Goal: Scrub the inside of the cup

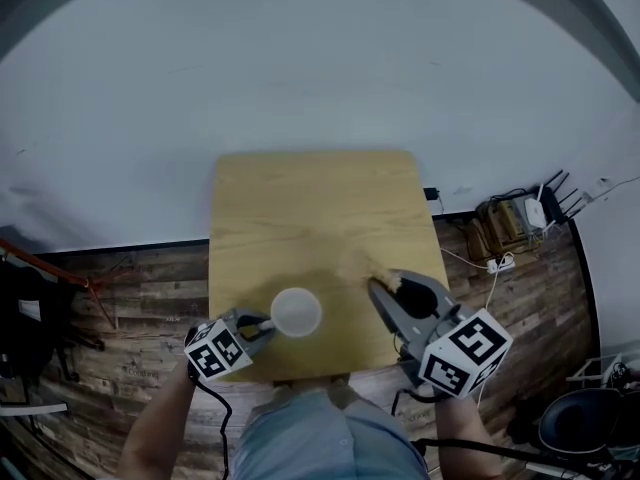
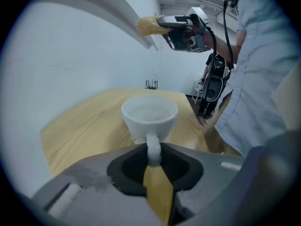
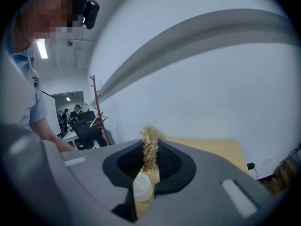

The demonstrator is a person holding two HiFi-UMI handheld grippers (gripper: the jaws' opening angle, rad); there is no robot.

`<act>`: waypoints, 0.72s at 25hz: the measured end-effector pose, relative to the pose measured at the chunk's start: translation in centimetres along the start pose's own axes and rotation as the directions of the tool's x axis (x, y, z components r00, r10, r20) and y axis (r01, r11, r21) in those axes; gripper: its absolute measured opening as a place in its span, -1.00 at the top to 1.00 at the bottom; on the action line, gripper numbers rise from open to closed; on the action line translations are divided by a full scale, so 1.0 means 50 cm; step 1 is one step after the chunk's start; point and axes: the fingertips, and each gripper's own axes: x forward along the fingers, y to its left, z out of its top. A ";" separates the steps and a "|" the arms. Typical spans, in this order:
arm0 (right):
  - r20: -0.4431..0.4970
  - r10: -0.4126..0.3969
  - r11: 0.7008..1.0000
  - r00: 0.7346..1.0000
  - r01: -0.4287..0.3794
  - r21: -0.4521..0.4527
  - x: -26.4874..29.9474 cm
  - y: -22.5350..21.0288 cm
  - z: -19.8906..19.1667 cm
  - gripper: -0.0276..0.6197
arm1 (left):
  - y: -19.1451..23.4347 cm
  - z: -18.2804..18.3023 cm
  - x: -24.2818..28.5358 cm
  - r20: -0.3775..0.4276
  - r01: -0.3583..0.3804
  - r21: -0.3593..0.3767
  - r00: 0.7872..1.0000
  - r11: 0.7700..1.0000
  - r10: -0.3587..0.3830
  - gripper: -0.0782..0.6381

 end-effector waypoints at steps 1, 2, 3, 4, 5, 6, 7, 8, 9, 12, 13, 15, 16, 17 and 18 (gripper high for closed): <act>0.005 -0.002 1.000 1.000 0.002 0.002 0.002 0.000 0.000 0.73 | -0.007 -0.003 -0.009 0.007 0.023 -0.011 1.000 1.000 -0.023 0.55; 0.011 -0.003 1.000 1.000 0.003 0.004 0.004 0.000 0.001 0.73 | -0.011 -0.007 -0.021 0.011 0.039 -0.023 0.999 0.999 -0.039 0.53; 0.018 -0.003 1.000 1.000 0.003 0.004 0.007 0.000 0.002 0.73 | -0.013 -0.011 -0.034 0.014 0.045 -0.039 0.999 0.998 -0.044 0.52; 0.026 -0.002 1.000 1.000 0.002 0.004 0.012 0.000 0.002 0.73 | -0.014 -0.014 -0.050 0.019 0.041 -0.060 0.999 0.997 -0.040 0.52; 0.033 -0.001 1.000 0.999 0.001 0.003 0.017 0.001 0.003 0.73 | -0.012 -0.013 -0.068 0.034 0.031 -0.085 0.999 0.996 -0.028 0.52; 0.039 0.003 1.000 0.999 -0.003 0.001 0.024 0.004 0.004 0.73 | -0.009 -0.006 -0.088 0.063 0.016 -0.112 0.998 0.994 -0.009 0.52; 0.045 0.008 1.000 0.999 -0.008 -0.002 0.031 0.008 0.004 0.73 | -0.003 0.005 -0.109 0.102 -0.004 -0.142 0.995 0.990 0.019 0.52; 0.050 0.015 1.000 0.999 -0.014 -0.007 0.038 0.012 0.005 0.73 | 0.004 0.023 -0.133 0.144 -0.028 -0.176 0.988 0.984 0.054 0.52; 0.055 0.021 1.000 0.998 -0.020 -0.014 0.045 0.017 0.007 0.73 | 0.014 0.045 -0.157 0.186 -0.058 -0.210 0.978 0.976 0.098 0.52; 0.074 0.026 0.998 0.997 -0.022 -0.057 0.060 0.027 0.022 0.72 | 0.057 0.138 -0.224 0.279 -0.185 -0.295 0.922 0.937 0.270 0.53; 0.083 0.023 0.997 0.996 -0.017 -0.077 0.065 0.028 0.030 0.72 | 0.074 0.172 -0.244 0.297 -0.237 -0.318 0.894 0.918 0.334 0.53; 0.103 0.020 0.993 0.994 -0.007 -0.119 0.076 0.030 0.049 0.72 | 0.109 0.240 -0.289 0.331 -0.346 -0.370 0.818 0.862 0.471 0.55; 0.113 0.020 0.991 0.993 -0.005 -0.137 0.082 0.030 0.058 0.72 | 0.126 0.273 -0.315 0.349 -0.398 -0.401 0.767 0.825 0.539 0.62; 0.120 0.021 0.988 0.993 -0.003 -0.152 0.086 0.031 0.066 0.72 | 0.139 0.304 -0.341 0.364 -0.446 -0.433 0.709 0.784 0.604 0.71; 0.126 0.020 0.986 0.992 0.002 -0.166 0.089 0.031 0.073 0.72 | 0.150 0.333 -0.365 0.375 -0.489 -0.462 0.649 0.740 0.662 0.72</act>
